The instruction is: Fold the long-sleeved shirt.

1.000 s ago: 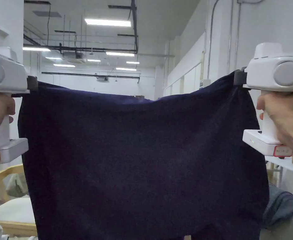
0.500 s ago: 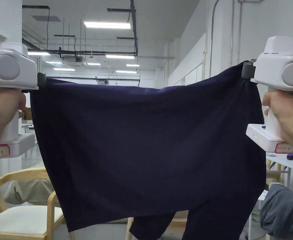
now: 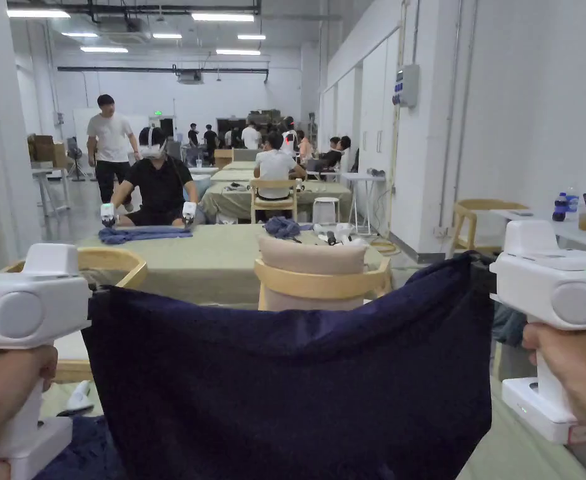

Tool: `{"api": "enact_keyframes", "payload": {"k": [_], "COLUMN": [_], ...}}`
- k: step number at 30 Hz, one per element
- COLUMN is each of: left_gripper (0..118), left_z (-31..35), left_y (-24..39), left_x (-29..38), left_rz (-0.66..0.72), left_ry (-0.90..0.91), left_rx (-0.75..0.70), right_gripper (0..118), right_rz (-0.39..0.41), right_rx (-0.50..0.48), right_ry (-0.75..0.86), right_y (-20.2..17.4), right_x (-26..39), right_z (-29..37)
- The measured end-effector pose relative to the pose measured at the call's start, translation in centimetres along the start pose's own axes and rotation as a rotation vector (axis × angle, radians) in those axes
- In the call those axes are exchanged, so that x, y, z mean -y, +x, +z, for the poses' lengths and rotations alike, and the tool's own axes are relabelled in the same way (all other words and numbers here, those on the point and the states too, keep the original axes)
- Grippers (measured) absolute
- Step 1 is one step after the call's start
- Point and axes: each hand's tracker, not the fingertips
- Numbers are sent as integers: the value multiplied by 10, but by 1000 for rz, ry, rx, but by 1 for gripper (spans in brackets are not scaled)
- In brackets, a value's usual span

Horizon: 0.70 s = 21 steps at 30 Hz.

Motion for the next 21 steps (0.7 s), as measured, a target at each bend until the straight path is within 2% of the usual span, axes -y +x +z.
{"api": "enact_keyframes", "payload": {"k": [1,3,5,8,10,11,12,13,14,15,17,18,20,21], "left_gripper": [14,14,14,14,14,14,14,14,14,14,14,14,14,14], "left_z": [10,27,51,97,130,146,159,169,180,192,203,208,217,216], "left_y": [2,2,1,2,3,2,1,-1,-1,-2,-4,-5,-10,-18], "left_x": [23,60,94,147,184,201,219,237,254,278,310,328,357,374], "left_rz": [-30,3,60,59,-23,5,5,-16,-10,-6,-17,18,55,89], "left_ry": [-30,-58,-60,-88,-139,-132,-185,-236,-244,-312,-393,-455,-527,-554], "left_rx": [9,42,72,84,114,110,148,151,135,164,150,157,151,143], "right_gripper": [5,5,5,5,5,5,5,5,5,5,5,5,5,5], "right_rz": [18,-3,6,31,88,56,41,51,23,-6,-61,-71,-82,-47], "right_rx": [0,-15,-29,-60,-91,-88,-128,-145,-120,-161,-131,-152,-121,-140], "right_ry": [-31,-63,-88,-136,-191,-213,-275,-325,-361,-449,-496,-578,-656,-719], "right_y": [3,9,14,18,20,23,26,28,29,31,32,31,24,20], "right_x": [21,55,87,134,169,187,203,220,237,261,292,310,340,355], "right_z": [14,40,72,125,161,174,186,202,213,226,245,254,269,273]}}
